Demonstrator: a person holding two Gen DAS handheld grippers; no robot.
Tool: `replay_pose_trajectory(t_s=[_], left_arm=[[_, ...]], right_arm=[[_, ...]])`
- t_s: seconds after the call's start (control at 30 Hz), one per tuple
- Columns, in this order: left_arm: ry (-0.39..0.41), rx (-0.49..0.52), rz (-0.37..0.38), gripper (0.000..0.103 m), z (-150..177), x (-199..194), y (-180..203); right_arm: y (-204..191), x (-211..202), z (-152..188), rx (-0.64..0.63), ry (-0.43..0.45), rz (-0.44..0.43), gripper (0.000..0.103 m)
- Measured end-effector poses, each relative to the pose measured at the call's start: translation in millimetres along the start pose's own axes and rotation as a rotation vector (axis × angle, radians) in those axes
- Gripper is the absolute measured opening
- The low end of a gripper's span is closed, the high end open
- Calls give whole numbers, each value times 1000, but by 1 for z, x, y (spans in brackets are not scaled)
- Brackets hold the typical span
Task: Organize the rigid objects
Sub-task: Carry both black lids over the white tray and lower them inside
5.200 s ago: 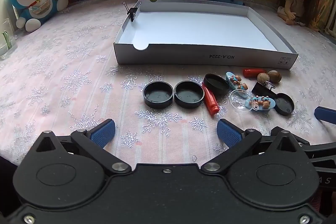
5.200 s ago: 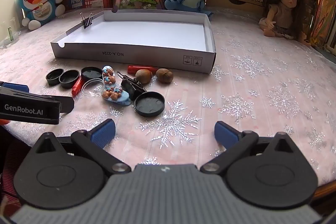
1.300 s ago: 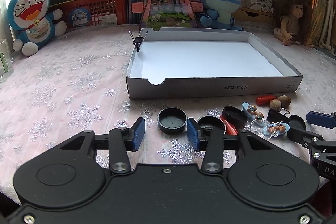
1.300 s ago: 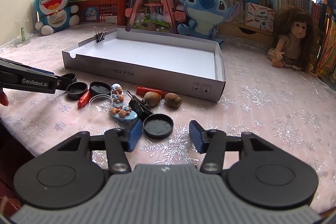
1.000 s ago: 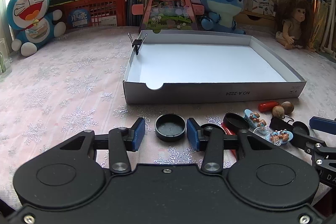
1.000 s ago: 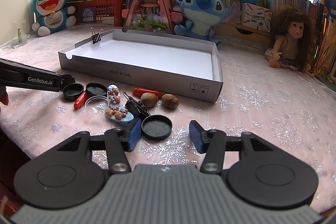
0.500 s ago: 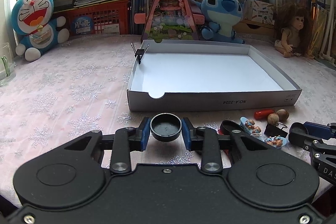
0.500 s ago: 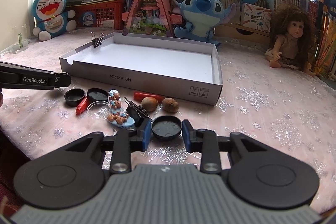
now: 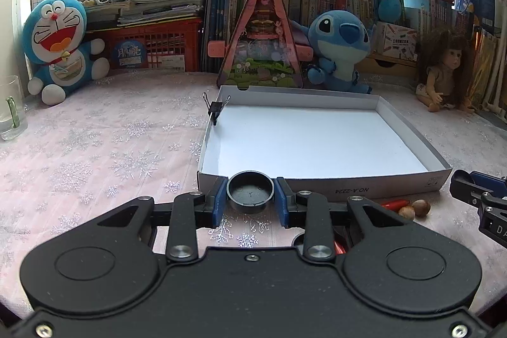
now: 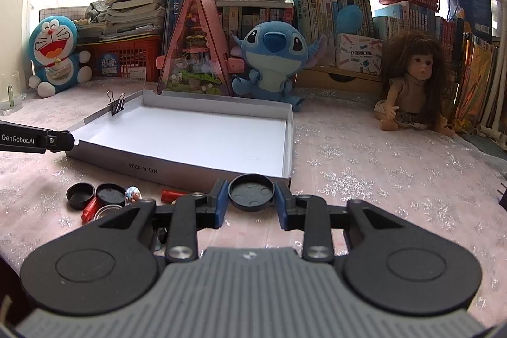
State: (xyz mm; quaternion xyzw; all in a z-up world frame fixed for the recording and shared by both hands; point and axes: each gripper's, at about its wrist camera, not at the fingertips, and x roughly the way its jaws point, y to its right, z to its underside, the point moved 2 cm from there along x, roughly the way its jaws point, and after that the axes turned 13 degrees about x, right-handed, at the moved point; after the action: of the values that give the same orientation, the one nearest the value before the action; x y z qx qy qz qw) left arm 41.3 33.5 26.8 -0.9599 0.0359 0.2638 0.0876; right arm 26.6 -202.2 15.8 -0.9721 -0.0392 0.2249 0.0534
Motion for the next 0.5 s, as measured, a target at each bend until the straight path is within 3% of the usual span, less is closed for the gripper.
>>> replay_pose_trajectory(t_s=[0.2, 0.5], left_arm=[[38, 2, 17, 30, -22, 1, -1], [-3, -59, 112, 30, -65, 37, -11]], right_arm=[[-3, 9, -21, 12, 46, -15, 37], [7, 47, -50, 145, -86, -75, 37]])
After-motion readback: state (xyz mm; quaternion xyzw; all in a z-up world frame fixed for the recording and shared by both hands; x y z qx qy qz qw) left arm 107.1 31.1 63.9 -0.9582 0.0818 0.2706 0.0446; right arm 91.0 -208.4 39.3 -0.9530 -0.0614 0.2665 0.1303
